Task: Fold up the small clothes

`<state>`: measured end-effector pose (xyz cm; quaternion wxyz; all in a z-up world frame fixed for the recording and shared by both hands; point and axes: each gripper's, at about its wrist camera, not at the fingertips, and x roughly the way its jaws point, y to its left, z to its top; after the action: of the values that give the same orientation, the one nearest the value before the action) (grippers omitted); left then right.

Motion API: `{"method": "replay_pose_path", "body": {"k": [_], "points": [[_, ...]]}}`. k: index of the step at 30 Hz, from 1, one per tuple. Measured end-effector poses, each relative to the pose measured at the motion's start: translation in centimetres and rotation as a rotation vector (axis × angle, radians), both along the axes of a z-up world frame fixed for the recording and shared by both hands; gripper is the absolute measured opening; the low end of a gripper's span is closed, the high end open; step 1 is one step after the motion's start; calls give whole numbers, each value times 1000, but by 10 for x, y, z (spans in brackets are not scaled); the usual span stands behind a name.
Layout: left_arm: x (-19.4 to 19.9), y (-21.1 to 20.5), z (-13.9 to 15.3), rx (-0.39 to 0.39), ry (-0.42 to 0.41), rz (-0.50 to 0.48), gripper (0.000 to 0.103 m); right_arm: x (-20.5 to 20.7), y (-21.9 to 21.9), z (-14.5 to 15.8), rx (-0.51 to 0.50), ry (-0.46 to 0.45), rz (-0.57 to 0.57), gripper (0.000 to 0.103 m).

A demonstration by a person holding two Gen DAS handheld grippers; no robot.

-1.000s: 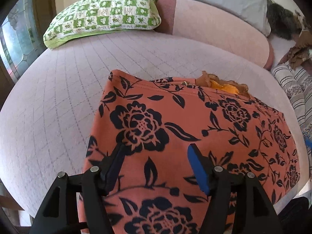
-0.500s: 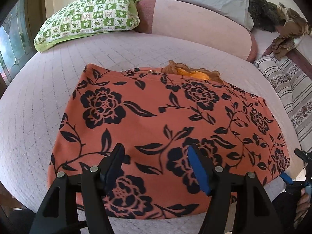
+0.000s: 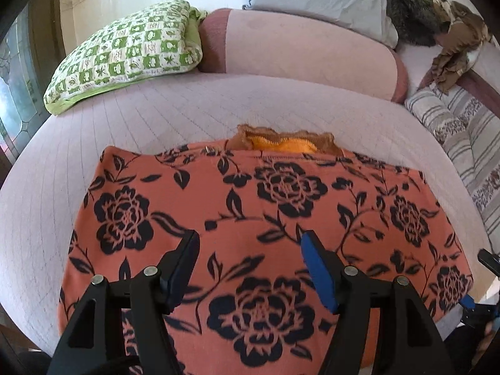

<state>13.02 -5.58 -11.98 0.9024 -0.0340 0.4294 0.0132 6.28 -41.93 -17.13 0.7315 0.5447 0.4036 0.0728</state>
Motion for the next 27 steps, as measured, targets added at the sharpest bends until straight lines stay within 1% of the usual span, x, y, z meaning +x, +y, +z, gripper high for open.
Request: {"method": "replay_pose_path", "body": {"k": [2,4,5,6,7,8,9,10,11,12,14,15,16,17,19,20,21,22,23,24,27], "points": [[6,0,-5,11,4,5,71,2,0,-6,-35,31,1,81],[14,-1,-19,19,43,1,71,4,-1,-16,-2,47,-9,81],[19,-1,-28,31,73,-4,71,5,-2,-14,1,41,-7,81],[21,-1,-34,38,87,-3,71,5,-3,-12,-3,34,0,78],[20,0,-37,38,76,-2,71,7,-3,-9,-13,28,3,64],[18,1,-36,42,55,-5,71,8,-2,-8,-21,29,4,55],[18,1,-35,39,51,-8,71,8,-1,-7,-36,25,12,40],[18,1,-33,30,51,-10,71,10,2,-6,-69,28,25,38],[18,4,-30,11,35,-10,71,13,4,-8,-97,42,37,38],[18,4,-28,9,25,-6,71,14,6,-11,-110,60,43,37],[19,7,-24,3,7,5,71,13,6,-14,-105,65,35,38],[20,9,-23,-7,3,8,71,11,5,-13,-97,62,26,41],[20,10,-23,-11,2,9,71,10,3,-13,-81,46,18,54],[20,11,-22,-15,-4,5,71,9,3,-12,-66,33,12,59],[21,9,-25,-8,-10,-9,71,12,5,-13,-68,39,15,60],[24,6,-34,21,10,-27,71,15,8,-13,-80,32,37,59],[28,2,-43,52,42,-41,71,17,10,-13,-84,28,49,46],[28,-1,-48,79,32,-47,73,20,13,-14,-76,35,72,19],[27,-4,-47,105,22,-50,73,20,15,-13,-86,38,82,18],[27,-5,-47,109,31,-45,73,20,19,-7,-123,26,94,16],[30,-1,-42,73,52,-43,72,23,32,23,-214,-38,128,14]]}}
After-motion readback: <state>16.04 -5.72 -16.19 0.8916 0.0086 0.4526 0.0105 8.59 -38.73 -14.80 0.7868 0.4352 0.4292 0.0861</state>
